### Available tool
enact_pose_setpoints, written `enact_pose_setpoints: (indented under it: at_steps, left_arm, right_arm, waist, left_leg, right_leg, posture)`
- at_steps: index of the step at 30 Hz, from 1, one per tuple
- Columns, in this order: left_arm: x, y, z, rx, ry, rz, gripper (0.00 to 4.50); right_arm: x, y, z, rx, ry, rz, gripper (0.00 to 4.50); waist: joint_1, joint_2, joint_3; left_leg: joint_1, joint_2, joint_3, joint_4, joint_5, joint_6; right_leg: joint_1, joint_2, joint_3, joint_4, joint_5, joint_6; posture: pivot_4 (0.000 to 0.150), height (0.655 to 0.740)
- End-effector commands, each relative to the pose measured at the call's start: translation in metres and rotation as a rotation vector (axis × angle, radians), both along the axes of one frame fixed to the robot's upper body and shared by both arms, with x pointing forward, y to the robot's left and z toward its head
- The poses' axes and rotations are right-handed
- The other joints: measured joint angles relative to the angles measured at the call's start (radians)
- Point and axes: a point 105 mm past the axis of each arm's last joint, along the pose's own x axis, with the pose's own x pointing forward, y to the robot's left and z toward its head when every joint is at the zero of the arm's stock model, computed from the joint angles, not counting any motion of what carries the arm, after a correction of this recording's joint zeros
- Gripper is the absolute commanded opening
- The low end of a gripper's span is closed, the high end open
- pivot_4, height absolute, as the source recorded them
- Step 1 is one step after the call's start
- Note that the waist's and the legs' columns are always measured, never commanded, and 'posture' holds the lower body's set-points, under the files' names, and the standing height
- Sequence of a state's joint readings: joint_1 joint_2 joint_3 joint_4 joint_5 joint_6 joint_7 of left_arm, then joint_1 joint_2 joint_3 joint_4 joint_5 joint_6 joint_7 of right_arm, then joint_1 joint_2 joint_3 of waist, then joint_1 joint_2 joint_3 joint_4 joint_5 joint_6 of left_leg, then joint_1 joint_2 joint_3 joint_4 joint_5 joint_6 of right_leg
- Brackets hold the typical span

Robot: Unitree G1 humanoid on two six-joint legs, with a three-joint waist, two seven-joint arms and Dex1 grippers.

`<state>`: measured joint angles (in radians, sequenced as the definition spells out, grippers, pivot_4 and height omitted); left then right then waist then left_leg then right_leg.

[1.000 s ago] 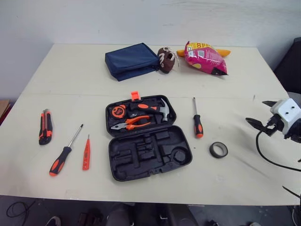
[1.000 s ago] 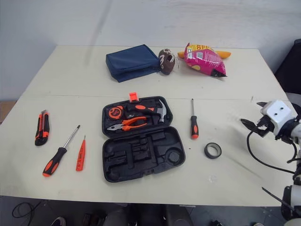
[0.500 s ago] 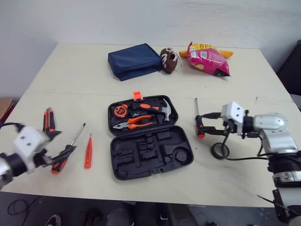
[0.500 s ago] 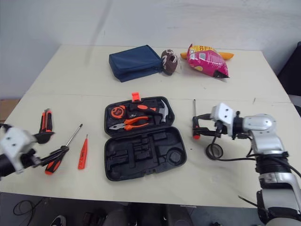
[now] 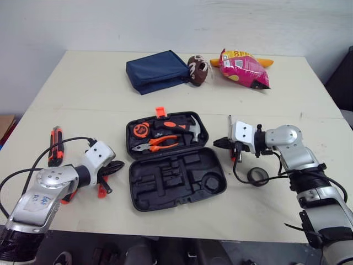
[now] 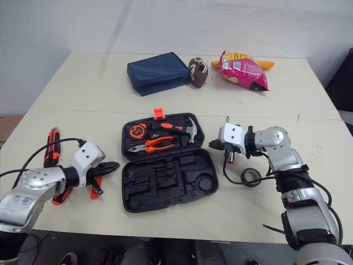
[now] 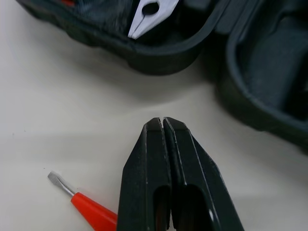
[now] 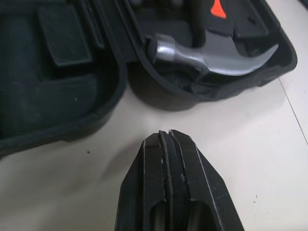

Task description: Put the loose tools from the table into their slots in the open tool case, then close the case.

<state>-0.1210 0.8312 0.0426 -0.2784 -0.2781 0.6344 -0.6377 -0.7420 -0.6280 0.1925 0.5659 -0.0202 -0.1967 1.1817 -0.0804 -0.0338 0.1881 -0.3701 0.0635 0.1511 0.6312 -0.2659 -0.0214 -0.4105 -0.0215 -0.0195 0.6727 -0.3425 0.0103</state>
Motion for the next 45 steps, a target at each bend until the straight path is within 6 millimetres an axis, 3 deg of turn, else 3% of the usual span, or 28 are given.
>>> enact_pose_setpoints:
  at_steps: [1,15,30,45]
  left_arm:
    - [0.002,-0.008,-0.001,0.000,-0.004,-0.023,0.04]
    - [0.017,-0.032,-0.013,-0.013,0.008,-0.080,0.04]
    - [0.031,-0.061,-0.014,-0.032,0.000,-0.232,0.04]
    - [0.036,-0.073,-0.018,-0.065,-0.026,-0.265,0.04]
  right_arm:
    - [0.004,0.003,0.010,0.009,-0.029,-0.004,0.00]
    - [-0.011,0.024,0.000,0.039,0.023,0.118,0.00]
    - [-0.040,0.003,-0.005,0.044,0.079,0.083,0.00]
    - [-0.046,-0.010,-0.011,0.064,0.094,0.002,0.00]
  waist:
    - [0.001,0.000,0.000]
    - [0.015,0.000,0.000]
    - [0.055,0.001,-0.001]
    - [0.061,0.002,-0.001]
  left_leg:
    - [0.000,0.000,0.000,0.000,0.000,0.000]
    - [0.001,0.000,0.000,0.001,0.001,0.001]
    - [0.001,-0.001,-0.001,0.003,0.001,0.002]
    - [0.000,-0.002,-0.001,0.004,0.000,0.003]
  right_leg:
    - [0.000,0.000,0.000,0.000,0.000,0.000]
    - [0.001,0.000,0.000,0.002,0.000,0.000]
    - [0.002,-0.001,0.000,0.002,0.000,0.000]
    - [0.003,-0.002,0.000,0.001,0.000,0.001]
  posture:
    - [0.150,0.7400]
    - [0.150,0.7400]
    - [0.150,0.7400]
    - [0.150,0.7400]
